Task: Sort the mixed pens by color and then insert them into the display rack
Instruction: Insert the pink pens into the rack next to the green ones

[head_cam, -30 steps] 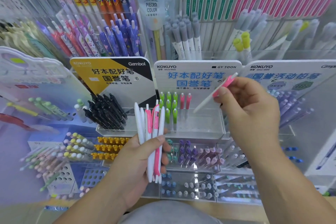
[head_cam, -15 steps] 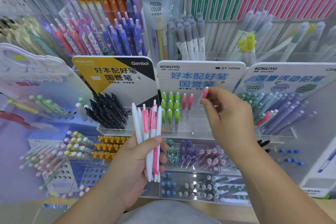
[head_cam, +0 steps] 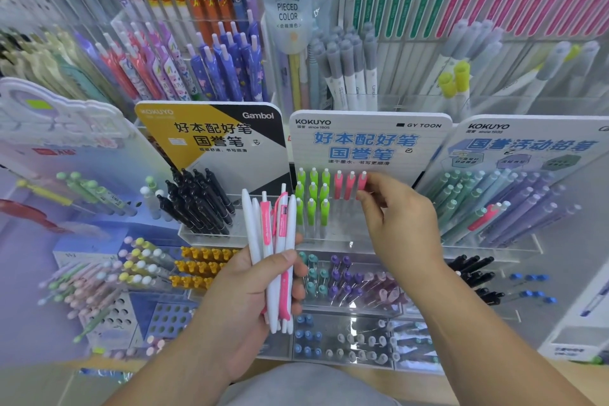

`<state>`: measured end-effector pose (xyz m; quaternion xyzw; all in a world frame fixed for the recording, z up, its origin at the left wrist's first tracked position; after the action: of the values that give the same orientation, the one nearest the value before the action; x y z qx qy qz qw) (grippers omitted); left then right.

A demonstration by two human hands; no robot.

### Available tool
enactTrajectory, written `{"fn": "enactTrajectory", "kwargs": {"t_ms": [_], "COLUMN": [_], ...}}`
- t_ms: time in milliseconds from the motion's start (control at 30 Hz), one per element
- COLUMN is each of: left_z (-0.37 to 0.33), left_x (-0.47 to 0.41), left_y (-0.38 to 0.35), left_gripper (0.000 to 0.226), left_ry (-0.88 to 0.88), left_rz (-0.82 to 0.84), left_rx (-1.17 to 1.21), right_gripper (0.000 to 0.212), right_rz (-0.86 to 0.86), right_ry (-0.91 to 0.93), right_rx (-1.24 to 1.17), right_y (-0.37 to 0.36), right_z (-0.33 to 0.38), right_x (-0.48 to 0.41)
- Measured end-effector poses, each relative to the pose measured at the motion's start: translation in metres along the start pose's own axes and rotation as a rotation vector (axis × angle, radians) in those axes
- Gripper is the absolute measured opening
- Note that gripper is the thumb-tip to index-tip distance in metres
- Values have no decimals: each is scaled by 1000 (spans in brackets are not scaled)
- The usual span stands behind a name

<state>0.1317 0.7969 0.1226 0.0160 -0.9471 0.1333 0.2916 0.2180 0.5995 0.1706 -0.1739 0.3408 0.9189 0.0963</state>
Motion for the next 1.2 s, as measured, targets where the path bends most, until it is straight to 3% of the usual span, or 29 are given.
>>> {"fn": "enactTrajectory", "kwargs": {"t_ms": [233,567,667,733,800,900,1000,1200], "left_z": [-1,-3,-3,-3,-3,-4,-3,-3], "left_x": [2,5,5,6,7,8,8,9], "left_y": [-5,-4,-2,-2,-5,-10,-13,-10], "left_gripper": [42,40,41,42,42,38,38,21], "left_ry": [4,7,-10,-22,-31,-37,-27,-47], "left_rz": [33,50,47,41,43,59,82,103], "left_rx": [-24,-14,-72,-86,-102,-124,-116,-86], "right_gripper": [22,31,22,13,15,21,14,14], "right_rz": [-41,-35,27,150,296,376,370,182], "right_ry": [-17,-69,-71,-175,-328,-411,-479,-507], "right_rx": [-67,27,-141,-388,-649,-816,-919,-926], "right_y": [1,12,13,0,-21,-34,-35,-5], "right_z": [1,1,15,24,33,44,44,26], "right_x": [5,9,14,20,30,39,41,26]}}
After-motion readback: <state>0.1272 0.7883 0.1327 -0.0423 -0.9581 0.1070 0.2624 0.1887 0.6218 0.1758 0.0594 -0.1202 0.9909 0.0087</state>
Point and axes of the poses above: each hand's wrist, its own x-axis away from the middle knuckle, its own y-axis out of the back of the hand, z = x × y, the point moved 10 cm from there along -x, towards the middle knuckle, and after that the axes turned 7 degrees about -x, right-handed, at the moved point
